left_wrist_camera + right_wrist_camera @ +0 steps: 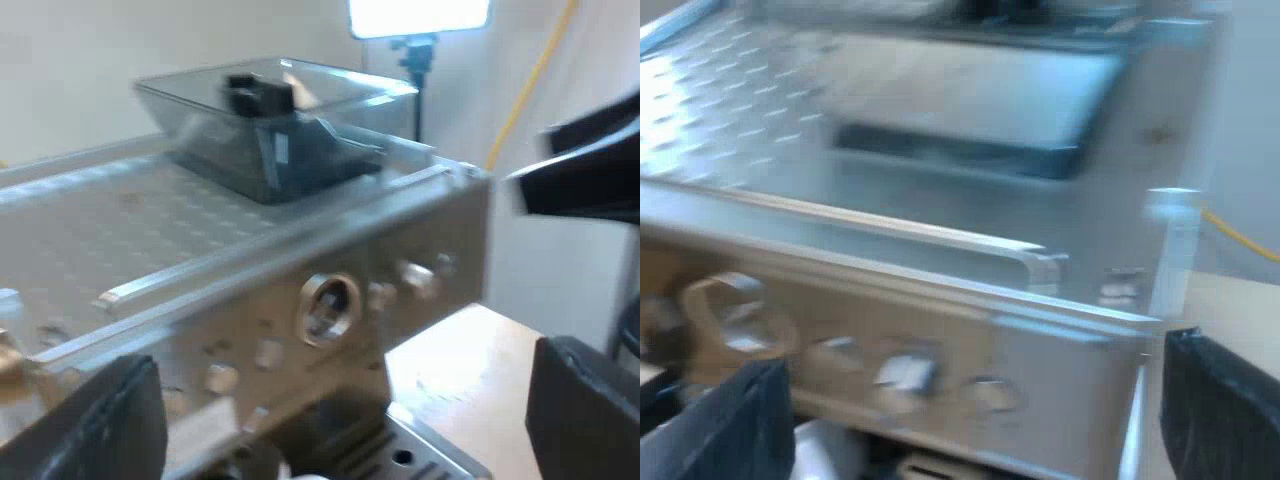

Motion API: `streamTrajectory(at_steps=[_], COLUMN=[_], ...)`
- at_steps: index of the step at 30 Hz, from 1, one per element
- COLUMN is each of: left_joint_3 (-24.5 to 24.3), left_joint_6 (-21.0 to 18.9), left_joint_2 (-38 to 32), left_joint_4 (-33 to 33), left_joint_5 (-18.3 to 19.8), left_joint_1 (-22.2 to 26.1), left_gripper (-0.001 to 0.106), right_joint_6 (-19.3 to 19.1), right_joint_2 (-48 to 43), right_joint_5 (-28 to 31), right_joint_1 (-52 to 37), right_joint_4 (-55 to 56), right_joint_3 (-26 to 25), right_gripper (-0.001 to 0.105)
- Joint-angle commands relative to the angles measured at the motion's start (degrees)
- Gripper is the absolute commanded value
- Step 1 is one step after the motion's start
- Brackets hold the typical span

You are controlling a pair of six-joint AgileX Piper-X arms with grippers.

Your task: Place mug into machine

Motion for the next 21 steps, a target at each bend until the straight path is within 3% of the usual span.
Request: streamTrajectory(at_steps=[1, 3, 8, 16, 21], left_joint_3=[-1.84, -2.37, -2.36, -2.36, -2.36], left_joint_6=[-1.06, -1.06, -0.91, 1.13, 1.57], left_joint_2=[1.3, 1.58, 0.55, -4.42, -8.77], left_joint_4=[-0.51, -0.48, 0.13, 5.95, 10.17], left_joint_5=[4.47, 8.24, 9.6, 9.59, 9.59], left_joint_1=[5.35, 10.1, 15.58, 16.25, 16.25], left_gripper=[0.081, 0.081, 0.081, 0.081, 0.081], right_joint_6=[-0.26, -0.26, -0.48, -2.19, -2.58], right_joint_2=[-2.09, -4.12, -7.71, -14.18, -19.91], right_joint_5=[-0.74, -1.54, -2.63, -2.63, -2.46], right_joint_1=[-3.05, -6.1, -11.8, -18.33, -20.46], right_joint_4=[2.56, 5.45, 11.56, 17.1, 16.55], right_joint_3=[-0.58, -0.58, -0.58, -0.34, 2.64], right_gripper=[0.08, 0.08, 0.08, 0.08, 0.08])
